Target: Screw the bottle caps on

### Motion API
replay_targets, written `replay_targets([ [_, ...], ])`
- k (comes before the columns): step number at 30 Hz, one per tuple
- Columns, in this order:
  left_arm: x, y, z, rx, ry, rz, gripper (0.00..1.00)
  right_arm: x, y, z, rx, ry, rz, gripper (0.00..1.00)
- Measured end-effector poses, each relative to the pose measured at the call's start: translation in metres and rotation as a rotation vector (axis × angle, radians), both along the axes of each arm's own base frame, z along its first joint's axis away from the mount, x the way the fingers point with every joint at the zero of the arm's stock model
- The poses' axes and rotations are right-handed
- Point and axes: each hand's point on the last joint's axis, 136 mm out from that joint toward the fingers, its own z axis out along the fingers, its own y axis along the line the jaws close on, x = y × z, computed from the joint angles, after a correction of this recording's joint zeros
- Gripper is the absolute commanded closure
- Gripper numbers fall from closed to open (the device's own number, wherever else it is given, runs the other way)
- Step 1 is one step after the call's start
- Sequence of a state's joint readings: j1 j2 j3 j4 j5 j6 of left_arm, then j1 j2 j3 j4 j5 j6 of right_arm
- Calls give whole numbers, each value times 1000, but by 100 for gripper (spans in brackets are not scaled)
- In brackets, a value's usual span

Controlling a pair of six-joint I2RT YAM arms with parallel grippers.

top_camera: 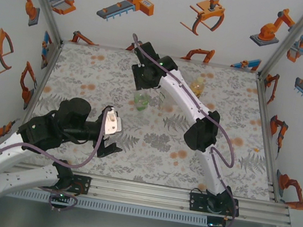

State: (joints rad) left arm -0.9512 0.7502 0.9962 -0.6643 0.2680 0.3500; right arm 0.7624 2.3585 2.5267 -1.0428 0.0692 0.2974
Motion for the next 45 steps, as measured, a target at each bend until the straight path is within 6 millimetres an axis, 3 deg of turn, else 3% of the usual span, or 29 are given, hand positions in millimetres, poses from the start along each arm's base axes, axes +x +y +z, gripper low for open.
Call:
replay_targets([
  [10,9,-3,-11,3,-14,29,11,-2,-2,20,23,-25,-1,50],
  [13,17,-4,-19,7,-24,65,1,-6,-8,38,28,-47,1,46],
  [15,24,-5,-27,11,-32,97,3,-10,-15,56,30,-76,1,42],
  [18,36,-4,-38,18,-47,153,3,-21,-36,88,19,-134,-9,32],
  [20,45,-4,-42,15,-60,194,3,-30,-54,111,6,-180,-24,1],
  [23,59,-2,-47,12,-75,256,3,-42,-84,138,-15,-235,-56,1],
  [27,82,4,-54,9,-83,351,3,-54,-128,154,-53,-272,-118,1],
  [33,124,30,-69,-8,-82,566,3,-71,-204,137,-151,-260,-230,1],
  [40,176,82,-90,-21,-62,854,3,-94,-292,79,-233,-239,-367,1],
  [45,201,119,-109,4,-49,1020,3,-104,-350,27,-258,-235,-495,1],
])
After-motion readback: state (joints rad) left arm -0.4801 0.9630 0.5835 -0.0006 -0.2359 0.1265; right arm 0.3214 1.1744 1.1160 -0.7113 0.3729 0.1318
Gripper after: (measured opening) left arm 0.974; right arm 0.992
